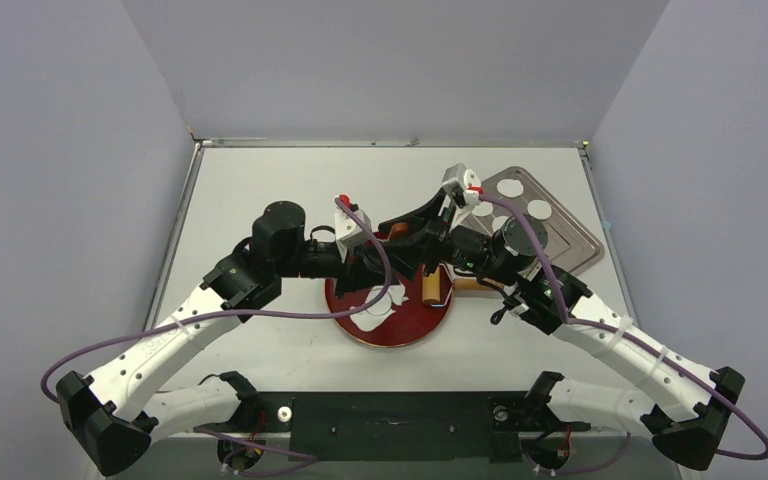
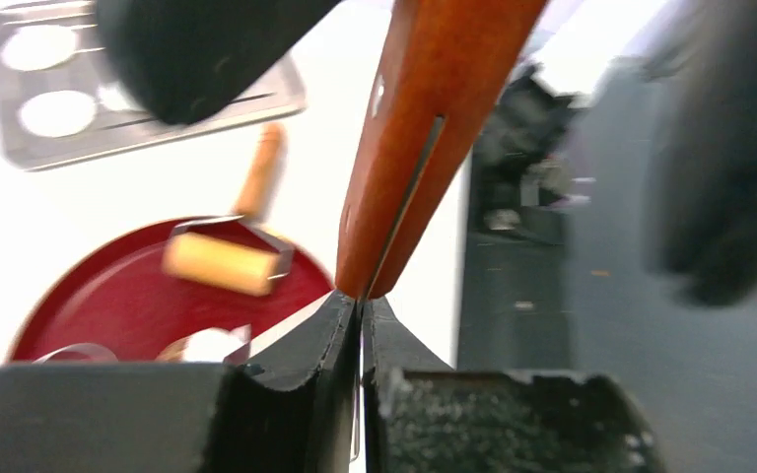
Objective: Roll out the dumpling wrappers from the dough
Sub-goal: Remove the dumpling wrapper from the work surface.
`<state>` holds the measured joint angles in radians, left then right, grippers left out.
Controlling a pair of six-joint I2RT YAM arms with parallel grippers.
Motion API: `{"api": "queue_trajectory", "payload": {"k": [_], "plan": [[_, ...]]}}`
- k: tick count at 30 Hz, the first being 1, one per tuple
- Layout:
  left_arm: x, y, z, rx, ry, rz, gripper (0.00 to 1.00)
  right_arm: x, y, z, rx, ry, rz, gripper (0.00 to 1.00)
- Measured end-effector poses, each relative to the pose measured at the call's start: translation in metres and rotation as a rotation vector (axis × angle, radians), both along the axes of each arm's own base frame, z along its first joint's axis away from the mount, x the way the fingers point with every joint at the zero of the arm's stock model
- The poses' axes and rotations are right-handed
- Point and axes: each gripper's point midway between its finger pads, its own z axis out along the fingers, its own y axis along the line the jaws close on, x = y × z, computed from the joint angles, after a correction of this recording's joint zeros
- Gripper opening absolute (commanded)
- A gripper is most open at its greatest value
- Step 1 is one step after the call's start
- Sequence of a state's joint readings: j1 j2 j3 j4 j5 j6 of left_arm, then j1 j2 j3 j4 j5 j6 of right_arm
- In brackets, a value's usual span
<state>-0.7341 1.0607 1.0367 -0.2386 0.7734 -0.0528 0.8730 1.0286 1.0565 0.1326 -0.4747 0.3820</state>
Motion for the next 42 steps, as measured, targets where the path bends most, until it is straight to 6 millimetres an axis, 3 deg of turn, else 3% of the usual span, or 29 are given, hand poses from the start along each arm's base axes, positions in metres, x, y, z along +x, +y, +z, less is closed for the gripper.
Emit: {"api": "queue_trajectory", "payload": {"k": [1,3,10,17,24,27,31,35,42], "plan": [[0.008,0.002,-0.004,0.020,-0.037,0.031,0.00,0.002,-0.001,-0.001,-0.001,0.017,-0.017,0.74],[0.028,0.009,-0.014,0.080,-0.121,0.120,0.00,0.006,-0.003,-0.006,-0.011,0.047,-0.043,0.81],[0.073,0.035,-0.034,0.249,-0.392,0.281,0.00,0.015,-0.011,-0.039,-0.115,0.168,-0.123,0.85],[0.101,0.066,-0.060,0.460,-0.743,0.354,0.00,0.019,-0.036,-0.084,-0.313,0.329,-0.248,0.89],[0.107,0.078,-0.093,0.659,-1.050,0.256,0.00,0.031,-0.036,-0.073,-0.394,0.391,-0.320,0.89],[0.104,0.081,-0.100,0.704,-1.132,0.214,0.00,0.036,-0.028,-0.089,-0.466,0.433,-0.319,0.82],[0.100,0.079,-0.092,0.703,-1.247,0.210,0.00,0.037,-0.015,-0.124,-0.564,0.517,-0.291,0.71],[0.095,0.077,-0.086,0.691,-1.333,0.214,0.00,0.027,-0.002,-0.158,-0.661,0.593,-0.230,0.68],[0.096,0.079,-0.081,0.694,-1.404,0.246,0.00,0.012,0.003,-0.168,-0.704,0.625,-0.190,0.60]]}}
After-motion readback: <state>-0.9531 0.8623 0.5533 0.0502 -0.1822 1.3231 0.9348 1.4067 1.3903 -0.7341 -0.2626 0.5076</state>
